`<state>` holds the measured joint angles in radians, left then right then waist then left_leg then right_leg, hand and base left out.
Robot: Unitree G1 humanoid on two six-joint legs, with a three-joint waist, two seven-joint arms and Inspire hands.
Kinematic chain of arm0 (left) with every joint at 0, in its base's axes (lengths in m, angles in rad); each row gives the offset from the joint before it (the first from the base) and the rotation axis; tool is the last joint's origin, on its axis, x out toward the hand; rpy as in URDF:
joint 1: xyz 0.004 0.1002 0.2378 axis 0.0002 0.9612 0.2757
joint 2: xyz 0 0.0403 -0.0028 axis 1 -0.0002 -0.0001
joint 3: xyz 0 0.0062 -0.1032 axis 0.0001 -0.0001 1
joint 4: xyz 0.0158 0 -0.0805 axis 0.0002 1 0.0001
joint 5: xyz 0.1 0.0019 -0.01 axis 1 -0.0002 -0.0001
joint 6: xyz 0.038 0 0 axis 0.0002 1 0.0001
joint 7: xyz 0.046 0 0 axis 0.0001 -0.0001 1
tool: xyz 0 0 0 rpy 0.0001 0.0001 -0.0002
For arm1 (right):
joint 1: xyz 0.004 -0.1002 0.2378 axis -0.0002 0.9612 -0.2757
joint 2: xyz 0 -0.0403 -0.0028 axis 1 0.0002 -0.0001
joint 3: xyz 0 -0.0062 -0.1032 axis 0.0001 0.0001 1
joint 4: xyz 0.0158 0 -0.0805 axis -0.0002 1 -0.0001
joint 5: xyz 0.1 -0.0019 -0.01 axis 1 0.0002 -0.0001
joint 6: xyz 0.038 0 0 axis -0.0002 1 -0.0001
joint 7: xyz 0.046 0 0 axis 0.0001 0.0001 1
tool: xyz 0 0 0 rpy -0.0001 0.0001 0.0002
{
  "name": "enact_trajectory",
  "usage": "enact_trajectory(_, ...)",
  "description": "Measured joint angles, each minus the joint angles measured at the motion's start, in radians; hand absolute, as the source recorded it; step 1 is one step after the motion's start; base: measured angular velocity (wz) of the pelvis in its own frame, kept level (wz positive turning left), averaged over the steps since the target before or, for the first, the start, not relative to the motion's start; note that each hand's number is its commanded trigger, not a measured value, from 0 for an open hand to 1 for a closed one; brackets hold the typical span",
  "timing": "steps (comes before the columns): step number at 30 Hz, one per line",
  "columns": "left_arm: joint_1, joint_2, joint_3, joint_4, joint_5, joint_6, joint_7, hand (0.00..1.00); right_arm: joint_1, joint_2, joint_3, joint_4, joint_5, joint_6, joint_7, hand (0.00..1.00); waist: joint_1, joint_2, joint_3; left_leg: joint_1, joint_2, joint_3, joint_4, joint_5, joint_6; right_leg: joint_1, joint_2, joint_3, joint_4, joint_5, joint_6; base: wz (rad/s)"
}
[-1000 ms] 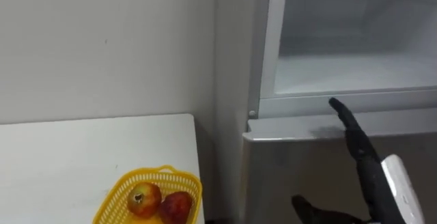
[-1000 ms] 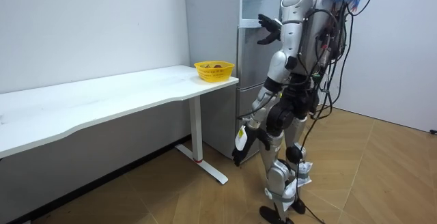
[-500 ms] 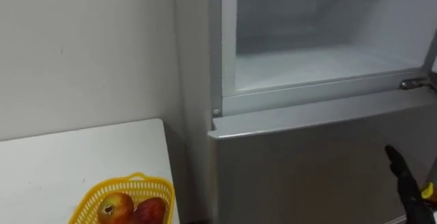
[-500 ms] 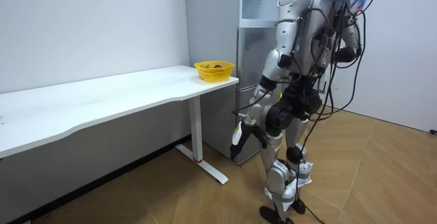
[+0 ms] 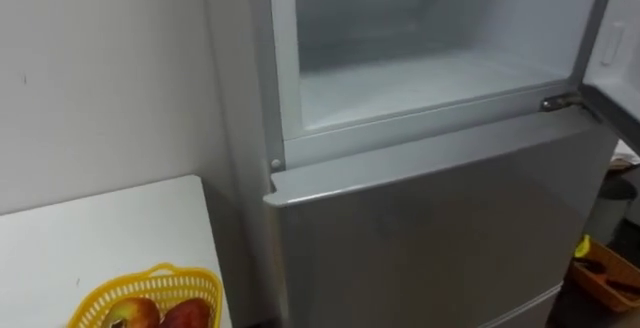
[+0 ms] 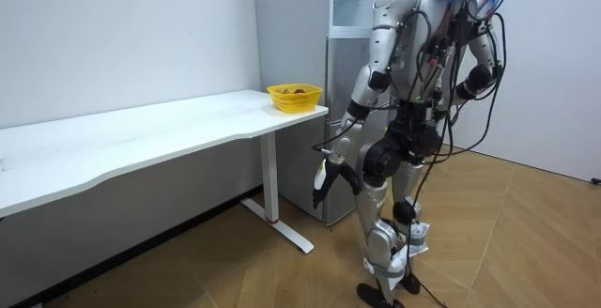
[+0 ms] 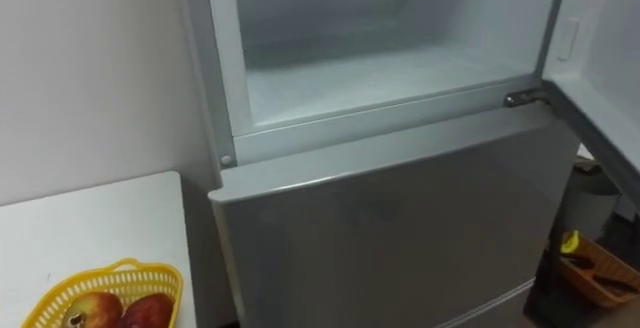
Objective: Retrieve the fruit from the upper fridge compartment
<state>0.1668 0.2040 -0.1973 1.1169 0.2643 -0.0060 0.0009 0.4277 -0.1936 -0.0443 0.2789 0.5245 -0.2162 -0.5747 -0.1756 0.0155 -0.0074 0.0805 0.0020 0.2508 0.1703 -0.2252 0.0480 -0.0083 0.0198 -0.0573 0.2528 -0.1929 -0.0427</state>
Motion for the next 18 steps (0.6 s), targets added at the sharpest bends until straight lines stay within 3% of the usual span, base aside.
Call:
enact_trajectory(5, 0.039, 0.016, 0.065, -0.062, 0.002, -0.001, 0.009, 0.00, -0.024, -0.003, -0.134, -0.116, 0.244, -0.003, -0.074, 0.00, -0.015, -0.031, 0.0071, -0.001, -0.003, -0.001, 0.001, 0.000, 0.000, -0.021, -0.001, 0.006, 0.025, -0.021, 0.000, 0.00)
enact_trajectory(9, 0.068, 0.033, 0.082, -0.094, 0.004, -0.005, 0.011, 0.00, -0.096, -0.045, -0.219, -0.139, 0.381, -0.011, -0.148, 0.00, -0.015, -0.058, 0.0039, -0.003, -0.002, -0.005, 0.002, -0.001, -0.003, -0.020, 0.001, 0.003, 0.021, -0.020, -0.002, 0.02)
enact_trajectory(12, 0.086, 0.035, 0.140, -0.097, 0.003, -0.019, 0.012, 0.00, -0.129, -0.060, -0.317, -0.204, 0.548, -0.020, -0.167, 0.00, -0.012, -0.062, 0.0040, -0.008, -0.002, -0.003, 0.002, -0.001, -0.003, -0.024, 0.001, 0.000, 0.021, -0.018, -0.002, 0.00)
enact_trajectory(13, 0.090, 0.036, 0.157, -0.097, 0.003, -0.019, 0.013, 0.00, -0.148, -0.062, -0.348, -0.228, 0.611, -0.041, -0.165, 0.00, -0.013, -0.061, 0.0034, -0.012, -0.001, -0.001, 0.001, -0.001, -0.003, -0.024, 0.001, 0.000, 0.021, -0.018, -0.003, -0.05)
enact_trajectory(18, 0.092, 0.031, 0.199, -0.099, 0.011, -0.032, 0.014, 0.00, -0.214, -0.065, -0.448, -0.252, 0.838, -0.074, -0.141, 0.00, -0.013, -0.054, -0.0006, -0.011, -0.002, 0.000, 0.002, -0.001, -0.003, -0.023, 0.000, -0.001, 0.019, -0.017, -0.003, 0.00)
